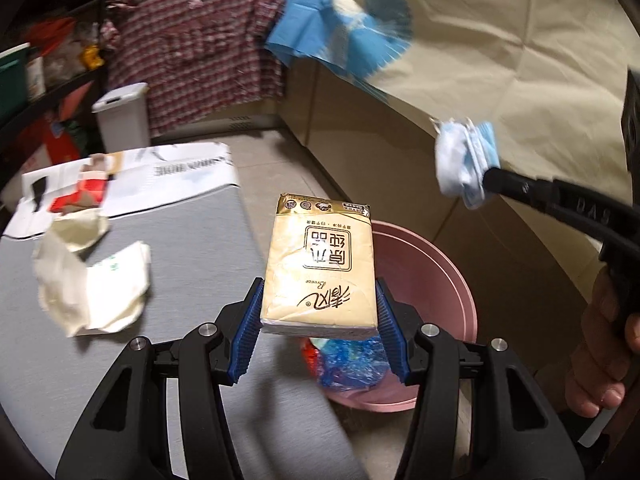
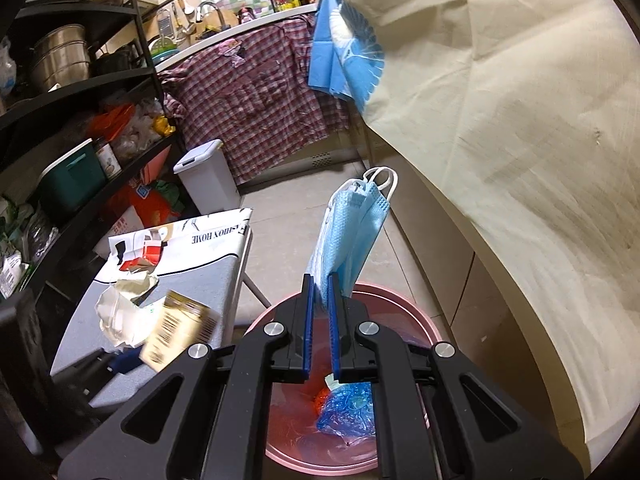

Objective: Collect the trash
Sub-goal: 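Open both tools to drop the tissue pack and masks into the bucket, then move both tools back to the table toward the paper wrappers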

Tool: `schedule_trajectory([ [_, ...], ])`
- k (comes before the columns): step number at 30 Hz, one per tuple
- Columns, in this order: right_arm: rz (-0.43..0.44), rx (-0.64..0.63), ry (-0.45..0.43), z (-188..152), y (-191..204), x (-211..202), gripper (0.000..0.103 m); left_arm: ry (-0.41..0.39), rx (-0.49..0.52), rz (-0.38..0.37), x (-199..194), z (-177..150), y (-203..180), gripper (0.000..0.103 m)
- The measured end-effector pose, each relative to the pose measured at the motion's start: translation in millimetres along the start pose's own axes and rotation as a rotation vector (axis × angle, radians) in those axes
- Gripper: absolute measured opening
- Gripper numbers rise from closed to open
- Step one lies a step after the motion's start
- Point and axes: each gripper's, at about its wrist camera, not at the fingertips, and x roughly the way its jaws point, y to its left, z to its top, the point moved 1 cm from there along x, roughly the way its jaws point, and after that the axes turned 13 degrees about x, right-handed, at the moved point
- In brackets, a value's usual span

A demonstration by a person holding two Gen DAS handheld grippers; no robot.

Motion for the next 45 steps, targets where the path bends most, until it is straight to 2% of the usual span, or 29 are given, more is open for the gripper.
schedule_trajectory([
  [12, -0.035, -0.003, 0.045, -2.0, -8.5, 24.7, 0.007, 0.064, 0.011, -0.064, 49.4, 2.3, -18.5, 0.053],
  [22, -0.043, 0.003, 0.082, -2.6, -13.7, 46.5, 0.009, 0.097, -0.016, -0.095, 66.1, 0.3, -13.0, 0.053],
  [25, -0.045, 0.005, 0.100, -3.2, -14.3, 51.8, 0.016, 0.108, -0.030, -0.094, 68.8, 0.4, -10.4, 0.056],
  [26, -0.054, 0.004, 0.106, -3.3, -14.0, 53.9, 0.037, 0.108, -0.036, -0.094, 69.0, 0.3, -8.7, 0.059],
  [27, -0.067, 0.003, 0.107, -3.9, -14.3, 54.9, 0.060, 0.107, -0.043, -0.094, 68.1, -0.3, -7.5, 0.059],
  [28, -0.084, 0.002, 0.095, -4.1, -14.2, 54.4, 0.062, 0.104, -0.049, -0.098, 66.6, -0.6, -6.0, 0.059],
  [36, -0.074, 0.023, 0.068, -4.2, -17.1, 47.7, 0.061, 0.073, -0.058, -0.074, 38.7, 0.1, 3.0, 0.059],
  [45, -0.028, -0.017, 0.038, -12.8, 5.1, 24.5, 0.059, 0.005, -0.102, -0.006, -38.1, -1.9, 38.1, 0.059],
])
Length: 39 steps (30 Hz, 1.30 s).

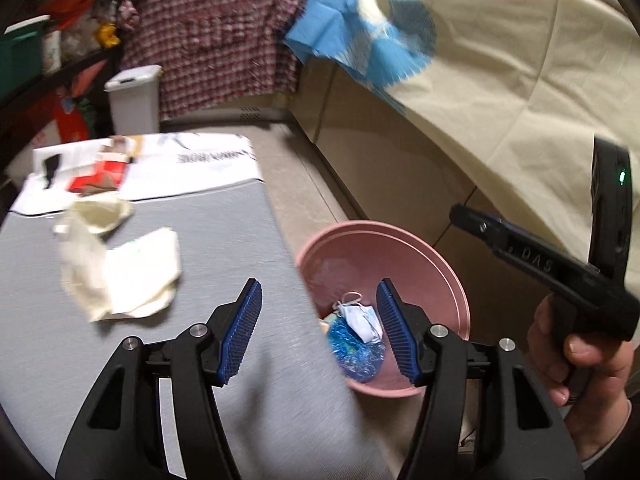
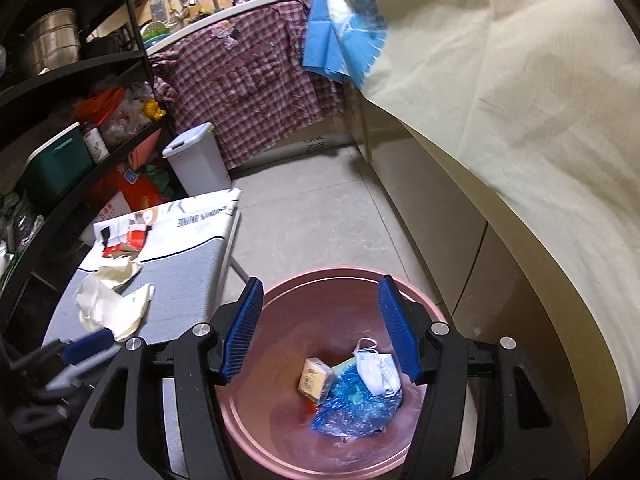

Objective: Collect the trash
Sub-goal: 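Move both tools back to the table toward the paper wrappers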

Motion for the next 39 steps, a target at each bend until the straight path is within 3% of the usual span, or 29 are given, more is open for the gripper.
schedule_trajectory([
  [7, 0.071, -0.079, -0.036, -16.8, 41.3, -34.3, 0.057, -0.034, -0.033, 0.073, -55.8, -5.4, 45.3, 0.058],
  [11, 0.111, -0.112, -0.037, -30.4, 66.4, -46.3, 0.054, -0.030, -0.061, 0.127, -81.4, -10.2, 80.2, 0.050],
  [14, 0.121, -0.151, -0.015, -44.8, 84.7, -45.1, 0.045, -0.061, -0.065, 0.177, -100.3, -12.3, 106.8, 0.043],
  [18, 0.150, -0.195, 0.018, -64.7, 109.8, -38.0, 0.028, -0.092, -0.175, 0.202, -109.3, -22.4, 145.0, 0.030],
  [21, 0.172, -0.220, 0.040, -80.4, 128.1, -30.6, 0.026, -0.105, -0.225, 0.223, -111.2, -29.0, 164.2, 0.024],
  [31, 0.285, -0.324, 0.095, -114.8, 195.6, 2.1, 0.028, -0.098, -0.314, 0.286, -108.8, -51.6, 217.1, 0.022],
  [36, 0.321, -0.387, 0.120, -129.3, 228.7, 22.9, 0.053, -0.077, -0.342, 0.301, -100.0, -63.1, 237.3, 0.020],
  [39, 0.325, -0.419, 0.147, -137.4, 241.9, 39.0, 0.056, -0.064, -0.356, 0.304, -92.6, -68.1, 246.8, 0.018],
])
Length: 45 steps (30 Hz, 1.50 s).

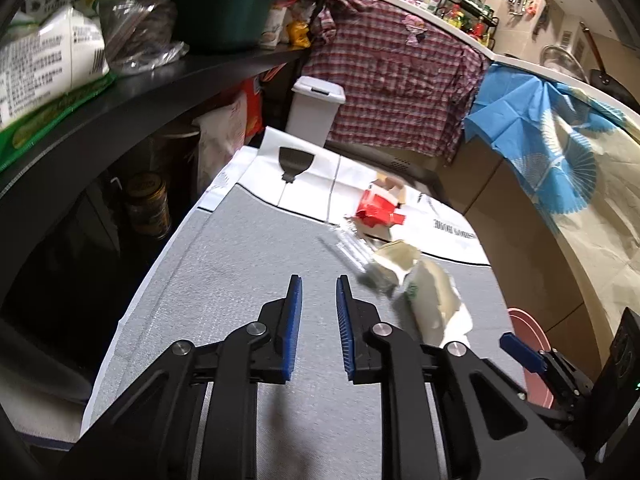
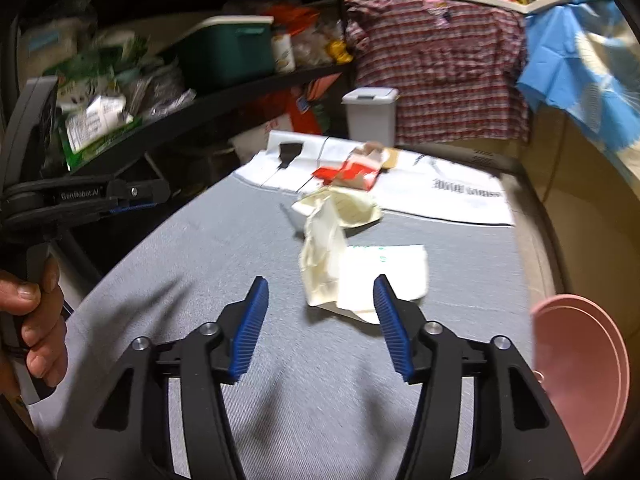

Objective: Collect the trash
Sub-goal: 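Move both tools back to the table toward the paper wrappers, then grasp a paper wrapper with the left tool while the right tool grasps another wrapper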

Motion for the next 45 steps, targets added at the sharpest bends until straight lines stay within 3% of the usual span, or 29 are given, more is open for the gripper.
schedule_trajectory([
  [14, -0.021, -0.004, 0.083, 8.0, -6.3, 59.0, 0.055, 0.010, 0.095, -0.063, 43.8, 9.6, -17.9, 0.018],
  [16, -0.015, 0.000, 0.089, 8.4, -10.5, 60.1, 0.049, 0.000, 0.113, -0.077, 51.8, 15.4, -22.7, 0.018],
  [21, -0.011, -0.001, 0.106, 7.6, -20.2, 60.0, 0.021, -0.001, 0.161, -0.102, 74.2, 24.9, -34.8, 0.019],
  [23, -0.008, 0.004, 0.103, 7.6, -24.7, 57.4, 0.013, 0.002, 0.183, -0.113, 84.5, 27.3, -40.1, 0.025],
  [26, -0.019, 0.011, 0.103, 8.6, -31.3, 53.7, 0.011, -0.009, 0.206, -0.136, 96.7, 29.8, -49.0, 0.039],
  [31, -0.037, 0.035, 0.086, 12.5, -42.5, 45.9, 0.009, -0.002, 0.248, -0.149, 115.8, 31.5, -64.2, 0.040],
  [37, -0.061, 0.058, 0.076, 17.0, -53.2, 42.1, 0.008, 0.032, 0.223, -0.163, 132.1, 29.5, -69.7, 0.040],
  [39, -0.066, 0.061, 0.073, 17.8, -55.3, 41.4, 0.008, 0.044, 0.244, -0.166, 132.9, 27.0, -73.5, 0.038],
  [41, -0.071, 0.073, 0.070, 19.9, -57.7, 40.2, 0.007, 0.050, 0.267, -0.158, 129.9, 24.2, -77.2, 0.023],
  [45, -0.081, 0.088, 0.062, 23.5, -59.4, 34.9, 0.007, 0.068, 0.269, -0.179, 119.3, 16.2, -81.8, 0.008],
])
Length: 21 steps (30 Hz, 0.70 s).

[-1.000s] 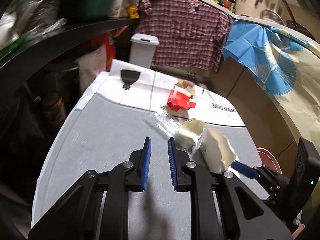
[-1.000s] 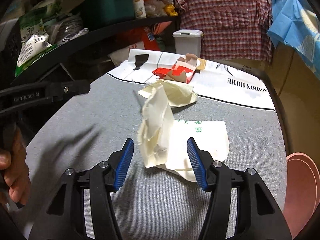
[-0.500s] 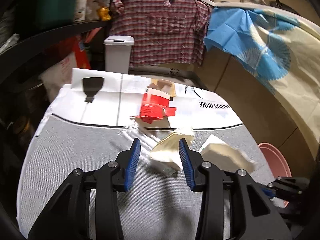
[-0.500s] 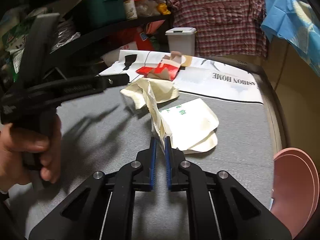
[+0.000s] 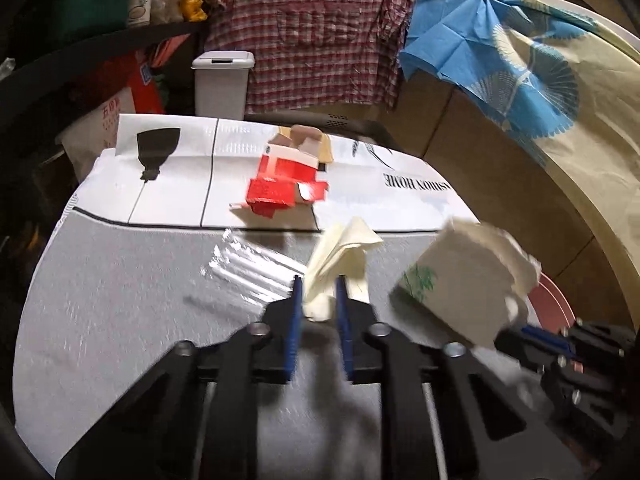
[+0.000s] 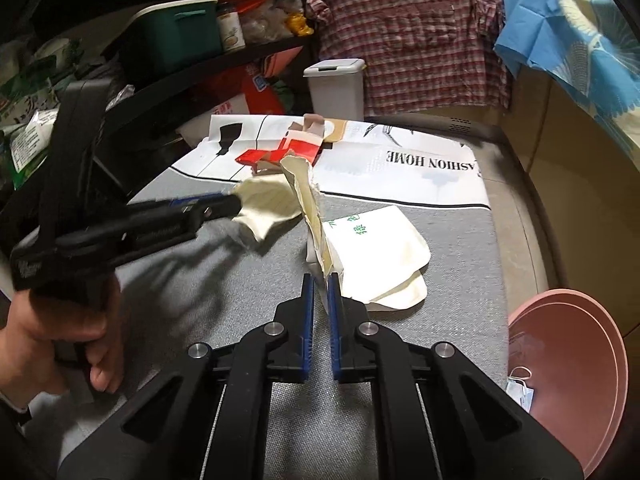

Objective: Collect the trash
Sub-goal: 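Grasp a paper wrapper with the left tool while the right tool grasps another wrapper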

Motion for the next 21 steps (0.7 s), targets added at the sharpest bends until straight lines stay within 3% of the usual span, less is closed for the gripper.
schedule_trajectory([
  [5, -0.016, 0.011, -0.025, 3.4, -2.1, -16.2, 0.006, -0.007, 0.027, 0.029, -22.9, -4.5, -11.3, 0.003],
  [10, -0.022, 0.037, -0.056, 5.5, -7.9, -42.2, 0.006, -0.031, -0.021, 0.037, -54.5, -10.5, -12.6, 0.003],
  [21, -0.017, 0.051, -0.115, -2.2, -8.0, -100.4, 0.005, -0.066, -0.028, 0.058, -109.7, -28.3, -43.2, 0.003],
])
